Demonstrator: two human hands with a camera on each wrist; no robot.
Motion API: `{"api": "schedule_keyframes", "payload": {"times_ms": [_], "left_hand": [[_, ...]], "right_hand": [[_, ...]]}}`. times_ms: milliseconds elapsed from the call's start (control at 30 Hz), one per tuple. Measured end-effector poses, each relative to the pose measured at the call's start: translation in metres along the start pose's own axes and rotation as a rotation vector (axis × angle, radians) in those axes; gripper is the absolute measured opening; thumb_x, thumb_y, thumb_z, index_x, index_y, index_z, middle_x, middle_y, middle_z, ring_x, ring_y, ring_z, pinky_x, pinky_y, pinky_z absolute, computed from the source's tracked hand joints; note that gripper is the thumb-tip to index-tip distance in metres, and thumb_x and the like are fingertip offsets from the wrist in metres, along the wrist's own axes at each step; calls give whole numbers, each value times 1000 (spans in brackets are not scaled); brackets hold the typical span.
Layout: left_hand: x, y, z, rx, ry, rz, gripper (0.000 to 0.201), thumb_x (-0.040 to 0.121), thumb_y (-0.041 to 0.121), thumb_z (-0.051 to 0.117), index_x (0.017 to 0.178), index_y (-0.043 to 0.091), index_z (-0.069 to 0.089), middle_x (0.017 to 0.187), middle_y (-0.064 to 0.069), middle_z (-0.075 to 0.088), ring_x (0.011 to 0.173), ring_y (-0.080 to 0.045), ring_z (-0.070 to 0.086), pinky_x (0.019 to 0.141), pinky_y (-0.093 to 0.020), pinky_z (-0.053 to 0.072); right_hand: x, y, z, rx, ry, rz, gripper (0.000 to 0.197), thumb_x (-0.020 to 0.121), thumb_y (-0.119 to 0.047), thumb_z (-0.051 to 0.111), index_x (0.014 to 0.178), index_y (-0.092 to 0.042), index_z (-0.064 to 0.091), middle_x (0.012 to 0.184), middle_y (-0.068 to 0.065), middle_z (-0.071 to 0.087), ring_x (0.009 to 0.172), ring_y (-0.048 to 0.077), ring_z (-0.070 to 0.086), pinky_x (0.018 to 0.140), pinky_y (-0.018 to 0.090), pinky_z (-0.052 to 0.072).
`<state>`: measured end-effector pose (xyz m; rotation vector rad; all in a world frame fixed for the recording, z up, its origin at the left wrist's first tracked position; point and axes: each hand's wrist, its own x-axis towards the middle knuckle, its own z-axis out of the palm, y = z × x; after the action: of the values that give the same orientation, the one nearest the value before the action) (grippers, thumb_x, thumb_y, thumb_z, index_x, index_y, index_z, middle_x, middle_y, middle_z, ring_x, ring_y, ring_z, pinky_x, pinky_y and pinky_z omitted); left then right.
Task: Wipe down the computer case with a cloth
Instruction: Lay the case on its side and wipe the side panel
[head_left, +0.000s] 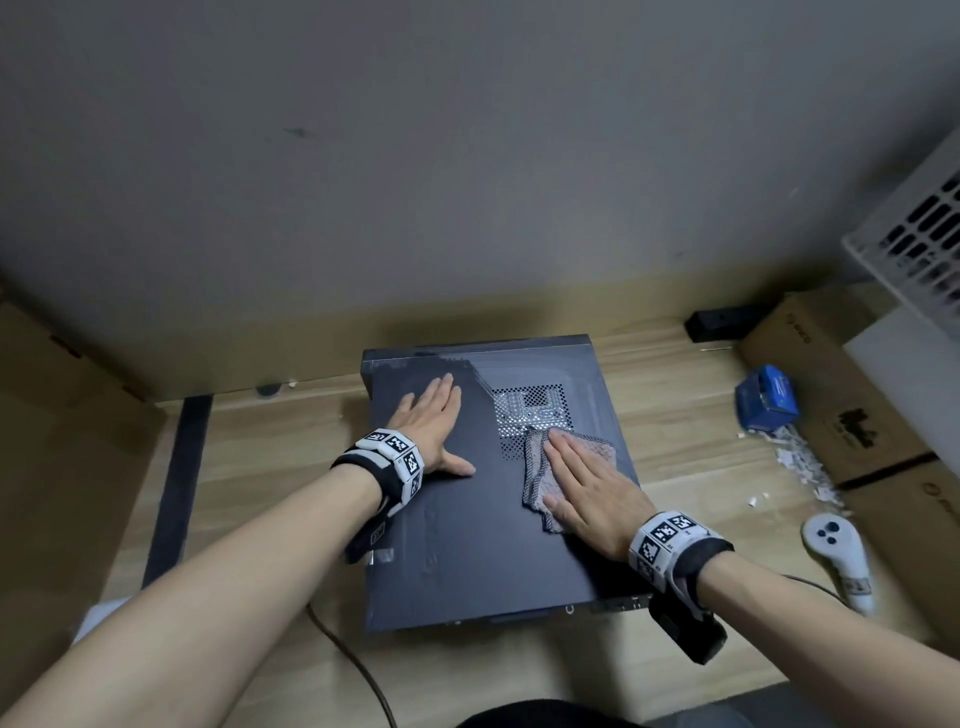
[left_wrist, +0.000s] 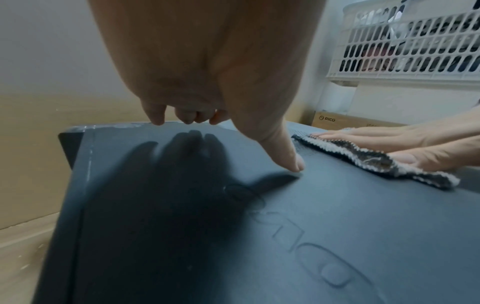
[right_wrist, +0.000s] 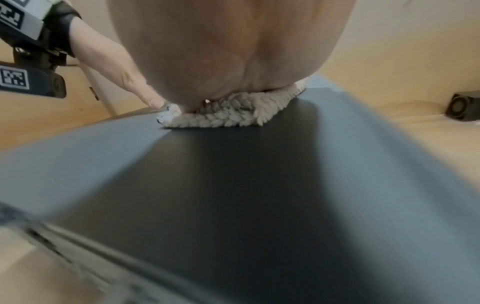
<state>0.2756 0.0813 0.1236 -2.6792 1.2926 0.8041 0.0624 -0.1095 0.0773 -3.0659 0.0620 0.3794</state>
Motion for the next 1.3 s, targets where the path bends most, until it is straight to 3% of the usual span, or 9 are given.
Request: {"api": "schedule_keyframes", "payload": {"times_ms": [133,233,300,367,500,667,1000,1133,1300], "left_hand": [[8,-4,1,21,-29,1,127,73,68,68,155,9,-8,161,-6,-23,148,-19,-20,122,-48,-3],[13,-6,2,52,-44,3,129,71,70,67,155,7,-9,160,-8,-24,148,-20,-21,121,-49,-3],[16,-5,2,82,-37,8,130,71,71,67,154,6,-9,160,-9,-25,148,-21,-22,122,-48,-3],[17,-4,3,94,-30,-6,130,70,72,66,154,6,-9,160,-9,-26,148,-21,-22,122,-47,-3],[15,-6,7,50,-29,-53,131,70,71,67,155,7,-10,159,-9,-27,148,-20,-22,122,-47,-1],[12,-9,10,-29,-27,-62,129,70,69,68,155,10,-10,160,-4,-27,148,-17,-22,122,-45,-2],[17,-15,13,-45,-16,-38,132,66,72,69,155,12,-9,160,-1,-26,148,-16,-23,122,-48,-3],[11,-27,10,-93,53,-28,112,80,73,54,156,15,-3,163,2,-16,149,-11,-16,122,-46,-5],[-12,-51,6,-222,262,-195,72,98,46,43,156,14,16,163,0,13,151,-14,5,122,-43,7]], "right_hand": [[0,30,-7,37,-24,78,83,99,-58,-4,155,0,15,163,14,7,152,24,3,120,33,-1],[16,43,-9,29,-20,127,87,98,-58,-6,152,4,22,162,20,16,151,28,11,122,32,-3],[31,52,-9,80,-35,159,88,93,-60,-11,155,1,5,164,16,-2,152,26,-6,122,31,-10],[51,63,-11,124,-65,212,80,96,-57,0,155,-2,-5,163,13,-15,151,24,-16,121,31,-12],[90,75,-25,126,-73,255,73,104,-48,15,155,0,-6,163,17,-15,151,25,-16,120,31,-12],[126,84,-37,125,-101,253,73,103,-48,10,154,1,-8,163,18,-15,150,27,-18,122,35,-10],[138,73,-33,114,-80,230,76,101,-53,3,154,0,-10,162,19,-16,151,28,-18,123,39,-8],[154,29,-37,166,-71,157,76,101,-54,5,154,-3,-12,162,16,-20,150,26,-21,123,39,-9],[182,-35,-44,218,-67,70,75,102,-53,12,155,-5,-12,162,14,-21,150,25,-20,118,35,-16]]}}
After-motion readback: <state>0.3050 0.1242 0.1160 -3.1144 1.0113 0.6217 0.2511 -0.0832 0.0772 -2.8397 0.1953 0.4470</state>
